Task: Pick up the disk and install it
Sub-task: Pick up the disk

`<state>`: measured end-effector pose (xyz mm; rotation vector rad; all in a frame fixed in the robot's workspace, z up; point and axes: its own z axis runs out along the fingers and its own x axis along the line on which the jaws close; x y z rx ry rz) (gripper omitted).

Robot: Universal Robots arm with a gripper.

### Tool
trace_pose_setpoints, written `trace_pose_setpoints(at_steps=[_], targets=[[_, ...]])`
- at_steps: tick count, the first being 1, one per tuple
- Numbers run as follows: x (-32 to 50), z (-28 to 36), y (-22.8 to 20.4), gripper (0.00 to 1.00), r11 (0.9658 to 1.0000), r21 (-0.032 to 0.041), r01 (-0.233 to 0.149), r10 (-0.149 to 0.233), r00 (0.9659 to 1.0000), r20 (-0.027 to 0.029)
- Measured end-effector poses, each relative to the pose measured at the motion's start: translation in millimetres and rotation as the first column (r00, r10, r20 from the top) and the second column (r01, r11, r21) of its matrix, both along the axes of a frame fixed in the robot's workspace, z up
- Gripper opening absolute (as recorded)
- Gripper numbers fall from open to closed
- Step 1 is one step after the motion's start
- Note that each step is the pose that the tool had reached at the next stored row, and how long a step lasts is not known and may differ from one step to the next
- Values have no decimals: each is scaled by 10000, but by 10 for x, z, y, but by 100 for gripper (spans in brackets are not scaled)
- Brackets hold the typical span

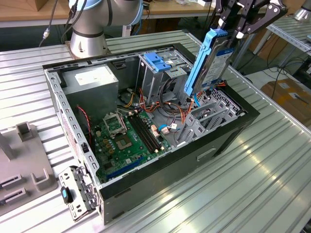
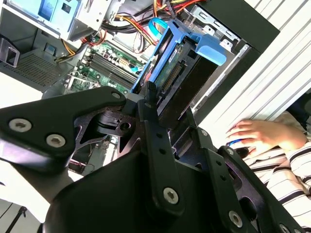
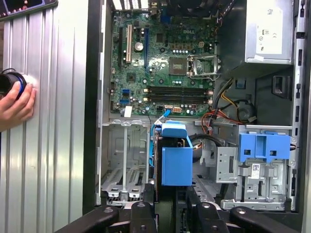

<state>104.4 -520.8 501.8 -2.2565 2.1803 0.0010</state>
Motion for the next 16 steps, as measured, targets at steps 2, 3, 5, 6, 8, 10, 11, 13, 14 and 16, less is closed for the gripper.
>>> trace_pose_setpoints(at_steps=[2, 3, 5, 6, 8, 10, 11, 13, 14, 16], targets=[[0, 0, -27, 35, 10000, 0, -1, 1, 10000, 0], [0, 0, -51, 35, 10000, 0, 0, 0, 10000, 0], [0, 0, -125, 35, 10000, -1, 0, 0, 10000, 0], [0, 0, -140, 35, 10000, 0, 0, 0, 10000, 0], [0, 0, -184, 35, 10000, -1, 0, 0, 10000, 0], [0, 0, -196, 35, 10000, 0, -1, 1, 10000, 0], [0, 0, -202, 35, 10000, 0, 0, 0, 10000, 0], [0, 0, -222, 35, 10000, 0, -1, 1, 10000, 0], [0, 0, -222, 35, 10000, 0, -1, 1, 10000, 0], [0, -9, -224, 35, 10000, 0, -1, 1, 10000, 0]])
